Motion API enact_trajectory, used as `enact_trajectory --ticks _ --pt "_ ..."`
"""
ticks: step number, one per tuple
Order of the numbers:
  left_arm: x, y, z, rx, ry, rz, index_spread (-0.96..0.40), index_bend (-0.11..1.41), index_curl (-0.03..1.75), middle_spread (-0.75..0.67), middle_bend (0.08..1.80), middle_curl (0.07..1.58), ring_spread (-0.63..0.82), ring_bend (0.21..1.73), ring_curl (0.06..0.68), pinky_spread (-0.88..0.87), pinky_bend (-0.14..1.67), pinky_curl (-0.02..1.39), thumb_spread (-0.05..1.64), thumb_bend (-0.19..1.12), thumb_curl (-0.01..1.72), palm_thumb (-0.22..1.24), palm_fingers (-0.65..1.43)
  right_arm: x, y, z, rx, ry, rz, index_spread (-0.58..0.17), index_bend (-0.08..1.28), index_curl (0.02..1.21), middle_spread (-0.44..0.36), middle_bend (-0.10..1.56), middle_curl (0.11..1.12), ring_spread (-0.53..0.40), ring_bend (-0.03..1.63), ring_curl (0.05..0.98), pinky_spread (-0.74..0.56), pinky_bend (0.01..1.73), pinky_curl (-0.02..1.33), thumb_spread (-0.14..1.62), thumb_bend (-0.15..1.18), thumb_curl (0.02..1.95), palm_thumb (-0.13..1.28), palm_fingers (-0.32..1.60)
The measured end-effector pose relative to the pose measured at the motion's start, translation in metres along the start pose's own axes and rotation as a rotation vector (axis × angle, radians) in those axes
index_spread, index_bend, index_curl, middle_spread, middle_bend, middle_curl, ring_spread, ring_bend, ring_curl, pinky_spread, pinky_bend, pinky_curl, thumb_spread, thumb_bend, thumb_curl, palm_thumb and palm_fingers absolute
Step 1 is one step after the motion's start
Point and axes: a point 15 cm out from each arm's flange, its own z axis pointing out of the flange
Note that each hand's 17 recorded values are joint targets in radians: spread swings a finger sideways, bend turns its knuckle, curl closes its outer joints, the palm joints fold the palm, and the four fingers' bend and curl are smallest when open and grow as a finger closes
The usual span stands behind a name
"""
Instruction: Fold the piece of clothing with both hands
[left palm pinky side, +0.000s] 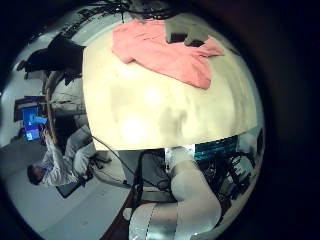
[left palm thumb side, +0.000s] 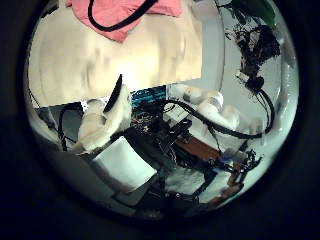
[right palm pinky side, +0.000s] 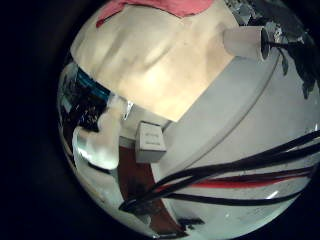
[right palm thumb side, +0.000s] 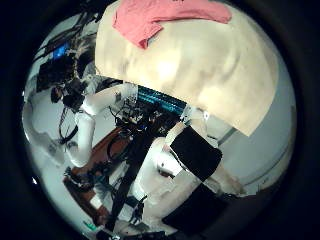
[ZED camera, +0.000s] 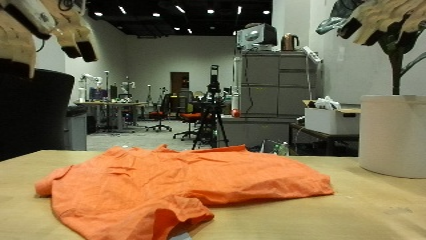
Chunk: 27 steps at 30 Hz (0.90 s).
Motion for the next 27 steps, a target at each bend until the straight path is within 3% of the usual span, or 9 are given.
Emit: enact_trajectory --ticks 10,15,24,27 --pt "0.001 0.008 -0.001 -0.011 -0.006 0.001 -0.01 0.17 0.32 0.13 0.21 0.37 0.35 0.51 0.171 0.27 0.33 0.29 1.08 -0.02 0.36 0.54 0.26 0.002 0.001 0.002 -0.002 -0.012 0.013 -0.314 0.18 0.33 0.087 0.18 0.29 0.231 0.26 0.25 0.4 0.22 0.32 1.37 -0.01 0.21 0.49 0.22" --pt "0.01 0.008 0.012 -0.015 0.018 -0.008 0.0 0.16 0.32 0.13 0.21 0.37 0.35 0.51 0.172 0.27 0.33 0.3 1.08 -0.02 0.35 0.55 0.25 0.001 0.002 0.001 0.002 -0.013 0.01 -0.314 0.18 0.33 0.087 0.18 0.29 0.232 0.25 0.252 0.4 0.22 0.32 1.37 -0.01 0.21 0.49 0.22" --pt "0.03 -0.039 0.041 0.032 -0.028 0.092 0.02 0.16 0.31 0.11 0.18 0.37 0.31 0.48 0.172 0.28 0.36 0.31 1.08 -0.02 0.35 0.55 0.17 0.017 0.019 0.002 0.035 -0.045 0.097 -0.315 0.18 0.33 0.082 0.18 0.29 0.228 0.25 0.255 0.39 0.22 0.32 1.37 -0.01 0.21 0.49 0.22" --pt "0.032 -0.058 0.058 0.013 -0.048 0.115 0.05 0.15 0.31 0.15 0.18 0.36 0.34 0.48 0.176 0.31 0.36 0.31 1.07 -0.04 0.35 0.51 0.11 0.016 0.023 0.023 -0.018 -0.062 0.1 -0.315 0.18 0.33 0.08 0.18 0.29 0.227 0.25 0.257 0.39 0.22 0.32 1.37 -0.01 0.21 0.49 0.21"
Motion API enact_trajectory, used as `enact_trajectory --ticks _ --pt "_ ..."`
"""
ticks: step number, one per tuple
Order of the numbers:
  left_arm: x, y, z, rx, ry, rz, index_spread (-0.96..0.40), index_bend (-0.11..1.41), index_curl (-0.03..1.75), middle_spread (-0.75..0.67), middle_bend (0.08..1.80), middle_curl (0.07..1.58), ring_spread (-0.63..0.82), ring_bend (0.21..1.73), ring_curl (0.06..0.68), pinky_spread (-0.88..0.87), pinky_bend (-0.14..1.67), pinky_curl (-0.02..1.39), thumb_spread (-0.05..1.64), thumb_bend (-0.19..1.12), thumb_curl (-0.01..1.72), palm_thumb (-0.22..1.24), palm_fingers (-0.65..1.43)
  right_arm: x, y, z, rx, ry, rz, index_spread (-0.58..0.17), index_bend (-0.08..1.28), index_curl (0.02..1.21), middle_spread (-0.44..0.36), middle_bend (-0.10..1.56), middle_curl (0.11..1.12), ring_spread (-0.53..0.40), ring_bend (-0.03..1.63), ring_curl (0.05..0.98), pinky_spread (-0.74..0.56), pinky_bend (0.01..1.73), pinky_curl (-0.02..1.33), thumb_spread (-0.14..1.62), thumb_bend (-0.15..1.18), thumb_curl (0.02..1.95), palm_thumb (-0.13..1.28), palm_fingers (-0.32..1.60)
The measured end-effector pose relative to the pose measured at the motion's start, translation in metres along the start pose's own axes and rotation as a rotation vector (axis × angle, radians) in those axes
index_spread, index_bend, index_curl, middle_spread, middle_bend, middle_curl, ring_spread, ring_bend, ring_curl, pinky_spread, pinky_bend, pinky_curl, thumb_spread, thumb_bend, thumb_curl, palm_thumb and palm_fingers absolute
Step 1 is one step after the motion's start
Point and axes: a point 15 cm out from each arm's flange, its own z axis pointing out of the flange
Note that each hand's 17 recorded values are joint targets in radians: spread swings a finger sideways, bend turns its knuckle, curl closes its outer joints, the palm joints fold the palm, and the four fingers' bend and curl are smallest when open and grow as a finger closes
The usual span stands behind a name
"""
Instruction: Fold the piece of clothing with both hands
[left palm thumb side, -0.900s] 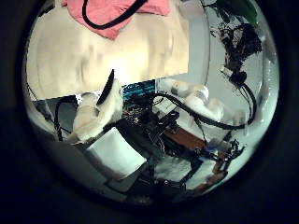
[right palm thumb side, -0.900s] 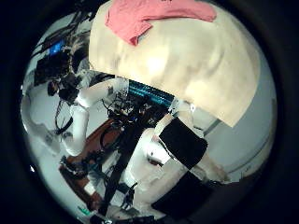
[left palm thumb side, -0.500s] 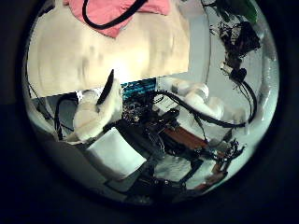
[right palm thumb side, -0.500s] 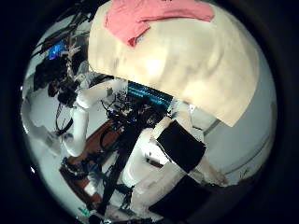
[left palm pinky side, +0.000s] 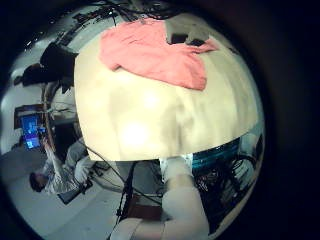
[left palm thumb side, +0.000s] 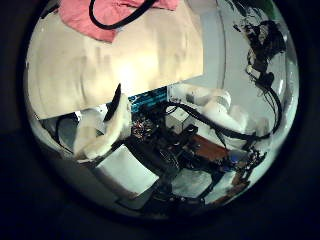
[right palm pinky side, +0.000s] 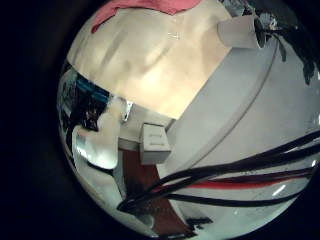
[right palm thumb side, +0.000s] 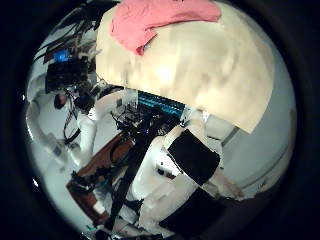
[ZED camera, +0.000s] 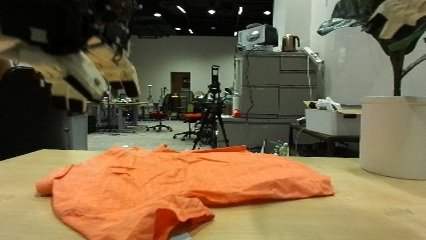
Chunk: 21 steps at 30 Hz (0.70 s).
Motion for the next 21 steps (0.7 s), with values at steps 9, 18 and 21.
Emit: enact_trajectory --ticks 9,18,21 --pt "0.003 -0.049 0.046 -0.059 -0.067 0.064 0.17 0.13 0.28 0.31 0.19 0.34 0.47 0.52 0.191 0.42 0.39 0.32 1.02 -0.04 0.31 0.38 0.02 -0.002 0.001 0.024 -0.045 -0.023 0.003 -0.303 0.18 0.33 0.086 0.18 0.29 0.226 0.25 0.258 0.39 0.23 0.32 1.39 -0.01 0.21 0.5 0.21" --pt "0.008 -0.087 0.096 -0.082 -0.179 0.097 0.25 0.12 0.23 0.38 0.21 0.34 0.52 0.55 0.205 0.44 0.42 0.32 0.96 -0.04 0.3 0.29 -0.02 0.0 -0.008 0.025 -0.036 -0.02 0.009 -0.299 0.18 0.33 0.096 0.18 0.29 0.226 0.25 0.256 0.39 0.23 0.32 1.39 -0.01 0.21 0.51 0.21" --pt "0.002 -0.102 0.105 -0.063 -0.22 0.076 0.26 0.13 0.22 0.35 0.26 0.35 0.52 0.57 0.211 0.41 0.41 0.32 0.95 -0.03 0.3 0.28 0.03 0.001 -0.013 0.03 -0.041 -0.022 0.008 -0.298 0.18 0.34 0.098 0.18 0.29 0.229 0.24 0.255 0.39 0.23 0.32 1.39 -0.01 0.21 0.51 0.2"
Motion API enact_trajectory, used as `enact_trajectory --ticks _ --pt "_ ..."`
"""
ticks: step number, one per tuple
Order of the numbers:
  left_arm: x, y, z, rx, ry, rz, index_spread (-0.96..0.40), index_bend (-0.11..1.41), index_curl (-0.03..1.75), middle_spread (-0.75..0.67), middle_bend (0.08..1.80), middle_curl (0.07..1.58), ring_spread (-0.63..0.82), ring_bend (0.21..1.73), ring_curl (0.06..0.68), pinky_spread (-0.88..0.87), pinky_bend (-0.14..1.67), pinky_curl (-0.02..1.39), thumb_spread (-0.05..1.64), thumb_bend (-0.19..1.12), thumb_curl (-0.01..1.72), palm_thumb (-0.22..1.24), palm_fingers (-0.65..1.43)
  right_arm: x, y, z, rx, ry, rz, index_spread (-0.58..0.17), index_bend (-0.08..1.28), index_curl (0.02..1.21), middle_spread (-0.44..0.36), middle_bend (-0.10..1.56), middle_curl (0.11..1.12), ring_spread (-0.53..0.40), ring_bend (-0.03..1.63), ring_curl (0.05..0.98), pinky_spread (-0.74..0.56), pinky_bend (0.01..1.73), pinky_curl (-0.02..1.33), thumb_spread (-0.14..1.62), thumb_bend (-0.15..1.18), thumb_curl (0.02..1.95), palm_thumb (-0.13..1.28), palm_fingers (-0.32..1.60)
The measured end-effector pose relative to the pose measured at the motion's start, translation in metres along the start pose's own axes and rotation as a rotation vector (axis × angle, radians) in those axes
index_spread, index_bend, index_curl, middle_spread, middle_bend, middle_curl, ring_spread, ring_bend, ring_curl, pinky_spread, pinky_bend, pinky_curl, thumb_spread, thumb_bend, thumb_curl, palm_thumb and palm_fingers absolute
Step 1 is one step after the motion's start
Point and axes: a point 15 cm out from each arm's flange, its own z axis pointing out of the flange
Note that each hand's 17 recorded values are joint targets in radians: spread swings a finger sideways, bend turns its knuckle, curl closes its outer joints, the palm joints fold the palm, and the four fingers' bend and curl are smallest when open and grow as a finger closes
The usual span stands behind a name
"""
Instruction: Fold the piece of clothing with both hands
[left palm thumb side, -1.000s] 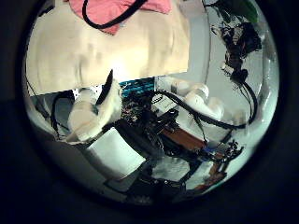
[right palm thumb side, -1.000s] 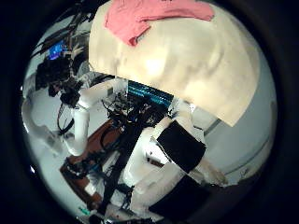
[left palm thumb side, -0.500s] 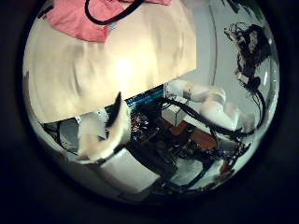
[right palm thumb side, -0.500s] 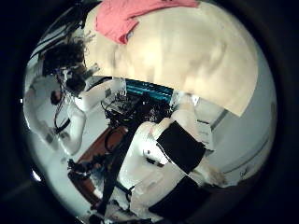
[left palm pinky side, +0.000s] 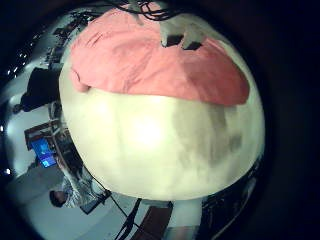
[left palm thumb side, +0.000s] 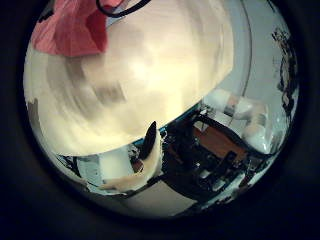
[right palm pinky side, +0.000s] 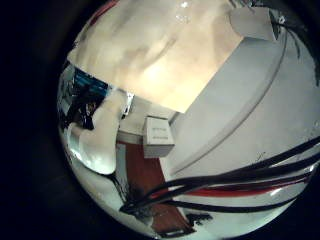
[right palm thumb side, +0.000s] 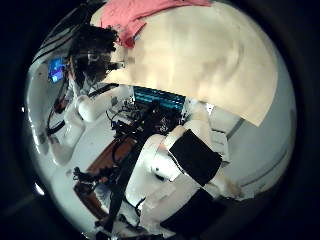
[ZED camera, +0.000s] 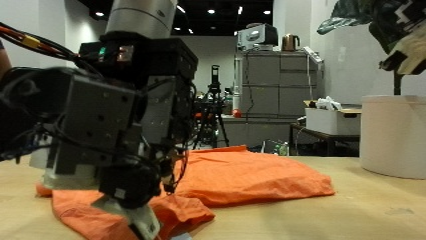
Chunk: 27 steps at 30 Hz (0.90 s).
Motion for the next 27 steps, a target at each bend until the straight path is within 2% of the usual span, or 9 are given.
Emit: enact_trajectory --ticks 4,8,9,10,12,14,17,19,27 --pt "-0.002 -0.012 0.007 0.006 -0.011 -0.02 0.25 0.16 0.23 0.22 0.38 0.39 0.46 0.57 0.207 0.35 0.37 0.31 0.95 -0.03 0.3 0.28 0.14 0.001 -0.005 0.004 -0.014 -0.003 -0.002 -0.298 0.18 0.34 0.099 0.18 0.29 0.232 0.24 0.253 0.39 0.23 0.32 1.39 -0.01 0.21 0.51 0.2" --pt "-0.002 -0.02 0.009 0.018 -0.01 -0.031 0.18 0.13 0.22 0.08 0.58 0.45 0.24 0.64 0.214 0.17 0.39 0.3 0.96 -0.01 0.31 0.34 0.4 0.001 -0.006 0.005 -0.022 -0.005 -0.003 -0.299 0.18 0.34 0.1 0.18 0.29 0.23 0.23 0.253 0.39 0.23 0.32 1.39 -0.01 0.21 0.51 0.2" --pt "-0.002 -0.022 0.009 0.024 -0.007 -0.035 0.13 0.13 0.21 0.02 0.7 0.52 0.08 0.79 0.266 0.0 0.49 0.33 0.98 0.04 0.33 0.44 0.67 0.001 -0.007 0.005 -0.023 -0.006 -0.003 -0.299 0.18 0.34 0.1 0.18 0.29 0.23 0.23 0.254 0.39 0.23 0.32 1.39 -0.01 0.21 0.51 0.2" --pt "-0.002 -0.023 0.009 0.026 -0.005 -0.037 0.1 0.12 0.19 -0.02 0.72 0.52 -0.01 0.84 0.268 -0.08 0.54 0.33 0.99 0.04 0.34 0.47 0.71 0.002 -0.007 0.006 -0.025 -0.005 -0.004 -0.299 0.18 0.34 0.1 0.18 0.29 0.23 0.23 0.254 0.39 0.23 0.32 1.39 -0.01 0.21 0.51 0.2" --pt "-0.003 -0.031 0.005 0.055 0.001 -0.05 0.04 0.14 0.17 -0.09 0.75 0.58 -0.18 1.05 0.341 -0.25 0.75 0.4 1.01 0.1 0.37 0.62 0.97 0.002 -0.011 0.006 -0.025 -0.005 -0.007 -0.299 0.18 0.34 0.1 0.18 0.29 0.23 0.23 0.254 0.38 0.23 0.32 1.39 -0.01 0.21 0.51 0.2" --pt "-0.004 -0.035 0.001 0.075 0.0 -0.059 -0.02 0.18 0.16 -0.15 0.76 0.64 -0.28 1.18 0.407 -0.38 0.94 0.48 1.03 0.14 0.41 0.74 1.11 0.003 -0.012 0.006 -0.024 -0.004 -0.012 -0.299 0.18 0.34 0.1 0.18 0.29 0.23 0.23 0.255 0.38 0.23 0.32 1.39 -0.01 0.21 0.51 0.2" --pt "-0.006 -0.035 -0.003 0.07 0.001 -0.06 -0.12 0.23 0.16 -0.24 0.77 0.74 -0.36 1.3 0.478 -0.48 1.15 0.56 1.04 0.18 0.46 0.87 1.12 0.003 -0.014 0.008 -0.031 -0.007 -0.016 -0.299 0.18 0.34 0.1 0.18 0.29 0.23 0.23 0.256 0.38 0.22 0.32 1.39 -0.01 0.21 0.51 0.2" --pt "-0.007 -0.026 -0.006 0.032 -0.005 -0.056 -0.18 0.3 0.17 -0.29 0.77 0.79 -0.39 1.34 0.508 -0.5 1.23 0.6 1.04 0.2 0.5 0.93 1.09 0.004 -0.016 0.009 -0.039 -0.008 -0.015 -0.299 0.18 0.34 0.1 0.18 0.29 0.23 0.23 0.257 0.38 0.22 0.32 1.39 -0.01 0.21 0.51 0.2" --pt "-0.023 -0.01 -0.05 -0.007 -0.053 -0.022 -0.38 0.52 0.21 -0.45 0.8 1.01 -0.42 1.43 0.572 -0.53 1.34 0.68 1.05 0.19 0.6 0.99 0.95 0.008 -0.04 0.012 -0.028 0.0 -0.026 -0.288 0.18 0.34 0.095 0.19 0.29 0.227 0.24 0.257 0.38 0.2 0.31 1.39 0.0 0.21 0.53 0.23"
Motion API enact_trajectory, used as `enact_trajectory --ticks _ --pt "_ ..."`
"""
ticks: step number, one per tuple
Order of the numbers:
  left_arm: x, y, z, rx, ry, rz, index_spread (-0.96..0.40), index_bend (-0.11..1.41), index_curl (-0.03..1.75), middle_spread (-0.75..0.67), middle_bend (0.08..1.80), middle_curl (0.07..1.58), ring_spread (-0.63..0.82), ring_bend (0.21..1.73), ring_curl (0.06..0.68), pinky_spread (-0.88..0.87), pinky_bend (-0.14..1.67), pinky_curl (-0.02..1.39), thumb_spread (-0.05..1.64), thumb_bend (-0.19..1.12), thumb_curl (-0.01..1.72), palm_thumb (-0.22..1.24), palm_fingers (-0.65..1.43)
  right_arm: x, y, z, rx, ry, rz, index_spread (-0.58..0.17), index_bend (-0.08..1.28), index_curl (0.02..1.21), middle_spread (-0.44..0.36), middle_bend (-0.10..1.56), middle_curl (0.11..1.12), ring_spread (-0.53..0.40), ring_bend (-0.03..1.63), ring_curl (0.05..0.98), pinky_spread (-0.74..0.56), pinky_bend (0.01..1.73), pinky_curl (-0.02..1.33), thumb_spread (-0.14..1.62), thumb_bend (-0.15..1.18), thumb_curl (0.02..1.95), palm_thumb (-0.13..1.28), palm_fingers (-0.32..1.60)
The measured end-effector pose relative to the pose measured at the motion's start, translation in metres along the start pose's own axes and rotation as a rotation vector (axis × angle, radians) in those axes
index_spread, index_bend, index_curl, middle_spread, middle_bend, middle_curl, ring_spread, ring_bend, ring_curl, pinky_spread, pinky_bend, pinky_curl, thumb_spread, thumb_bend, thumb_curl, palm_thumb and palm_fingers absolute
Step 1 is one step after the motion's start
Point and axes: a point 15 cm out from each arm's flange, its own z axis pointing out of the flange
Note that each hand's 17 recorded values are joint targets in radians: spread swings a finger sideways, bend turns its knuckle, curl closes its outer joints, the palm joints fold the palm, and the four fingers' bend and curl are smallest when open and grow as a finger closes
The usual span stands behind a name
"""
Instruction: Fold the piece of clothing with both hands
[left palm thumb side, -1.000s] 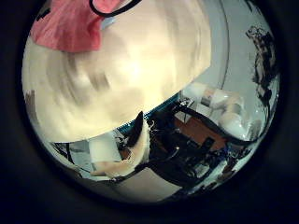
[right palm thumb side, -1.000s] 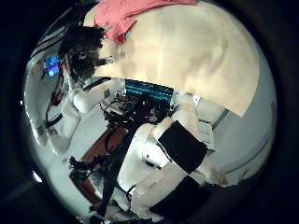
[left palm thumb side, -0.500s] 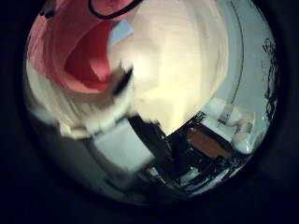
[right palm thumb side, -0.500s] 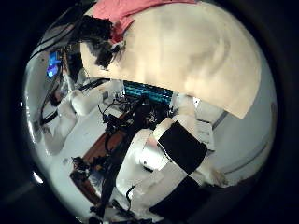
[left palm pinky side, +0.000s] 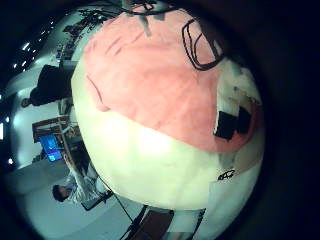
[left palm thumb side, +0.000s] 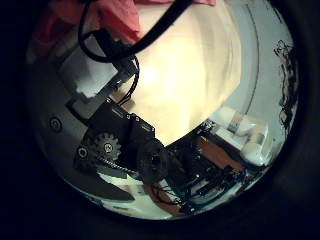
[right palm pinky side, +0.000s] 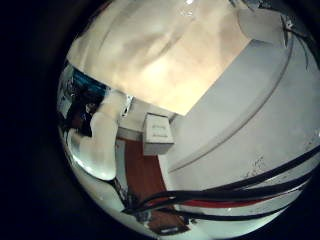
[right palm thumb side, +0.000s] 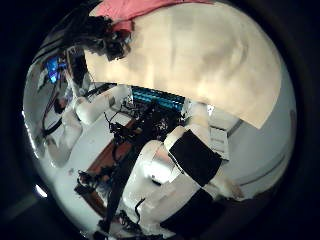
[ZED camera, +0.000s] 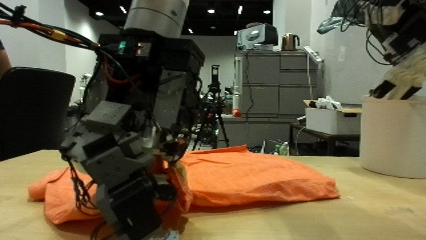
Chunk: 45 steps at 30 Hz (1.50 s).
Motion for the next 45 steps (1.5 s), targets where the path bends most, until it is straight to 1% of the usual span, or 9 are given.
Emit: enact_trajectory --ticks 5,7,12,16,20,25,31,37,45 --pt "-0.012 0.016 -0.025 -0.018 -0.006 0.012 -0.46 0.6 0.24 -0.5 0.82 1.12 -0.42 1.49 0.595 -0.54 1.39 0.71 1.07 0.17 0.65 0.99 0.89 0.01 -0.047 0.005 0.058 0.018 -0.011 -0.283 0.17 0.33 0.085 0.2 0.31 0.212 0.26 0.263 0.37 0.19 0.31 1.37 0.01 0.23 0.6 0.25" --pt "-0.015 0.018 -0.033 -0.009 -0.009 0.012 -0.49 0.63 0.25 -0.52 0.82 1.15 -0.42 1.5 0.601 -0.54 1.41 0.71 1.08 0.16 0.67 0.98 0.87 0.011 -0.065 0.009 0.075 0.009 -0.018 -0.272 0.16 0.32 0.083 0.2 0.31 0.206 0.27 0.267 0.36 0.2 0.31 1.35 -0.02 0.23 0.56 0.24" --pt "-0.022 0.025 -0.052 -0.019 -0.021 0.017 -0.54 0.68 0.29 -0.55 0.82 1.23 -0.41 1.54 0.612 -0.54 1.45 0.72 1.09 0.14 0.7 0.98 0.83 0.007 -0.114 0.012 0.196 -0.024 -0.041 -0.265 0.15 0.3 0.081 0.2 0.32 0.189 0.28 0.272 0.33 0.21 0.32 1.26 -0.03 0.23 0.49 0.2" --pt "-0.025 0.028 -0.063 -0.024 -0.022 0.018 -0.57 0.71 0.33 -0.57 0.82 1.28 -0.41 1.57 0.617 -0.54 1.48 0.73 1.09 0.13 0.73 0.98 0.8 0.001 -0.138 0.06 0.227 -0.041 -0.057 -0.26 0.15 0.29 0.08 0.2 0.33 0.184 0.28 0.269 0.31 0.22 0.32 1.19 -0.02 0.24 0.48 0.19" --pt "-0.026 0.03 -0.074 -0.021 -0.024 0.024 -0.59 0.73 0.37 -0.58 0.83 1.32 -0.4 1.6 0.619 -0.54 1.5 0.72 1.1 0.11 0.75 0.98 0.77 -0.003 -0.16 0.082 0.302 -0.018 -0.064 -0.245 0.16 0.29 0.079 0.2 0.33 0.181 0.28 0.269 0.3 0.23 0.32 1.12 -0.02 0.26 0.5 0.18" --pt "-0.027 0.032 -0.086 -0.023 -0.024 0.03 -0.61 0.74 0.44 -0.59 0.83 1.36 -0.4 1.62 0.618 -0.53 1.53 0.72 1.11 0.09 0.77 0.99 0.75 -0.012 -0.171 0.092 0.324 -0.012 -0.072 -0.209 0.15 0.29 0.079 0.19 0.34 0.184 0.28 0.272 0.29 0.24 0.33 1.09 -0.02 0.27 0.5 0.17" --pt "-0.026 0.036 -0.091 -0.033 -0.026 0.035 -0.62 0.72 0.53 -0.6 0.84 1.38 -0.39 1.65 0.615 -0.52 1.56 0.72 1.11 0.07 0.79 0.99 0.73 -0.011 -0.195 0.078 0.464 -0.007 -0.043 -0.181 0.17 0.29 0.086 0.2 0.34 0.182 0.3 0.272 0.28 0.23 0.32 1.07 -0.02 0.28 0.53 0.18" --pt "-0.028 0.038 -0.089 -0.043 -0.035 0.034 -0.63 0.69 0.65 -0.6 0.86 1.4 -0.38 1.67 0.608 -0.51 1.58 0.71 1.12 0.05 0.8 1.0 0.71 -0.012 -0.185 0.053 0.539 0.009 -0.031 -0.174 0.17 0.3 0.08 0.21 0.35 0.181 0.3 0.271 0.28 0.21 0.32 1.06 -0.02 0.29 0.54 0.22" --pt "-0.027 0.042 -0.096 -0.053 -0.038 0.041 -0.64 0.61 0.84 -0.59 0.88 1.41 -0.38 1.69 0.6 -0.5 1.62 0.7 1.12 0.03 0.81 1.01 0.69 -0.013 -0.184 0.071 0.51 -0.005 -0.016 -0.171 0.17 0.31 0.081 0.21 0.35 0.193 0.3 0.27 0.29 0.18 0.31 1.05 -0.02 0.31 0.58 0.22"
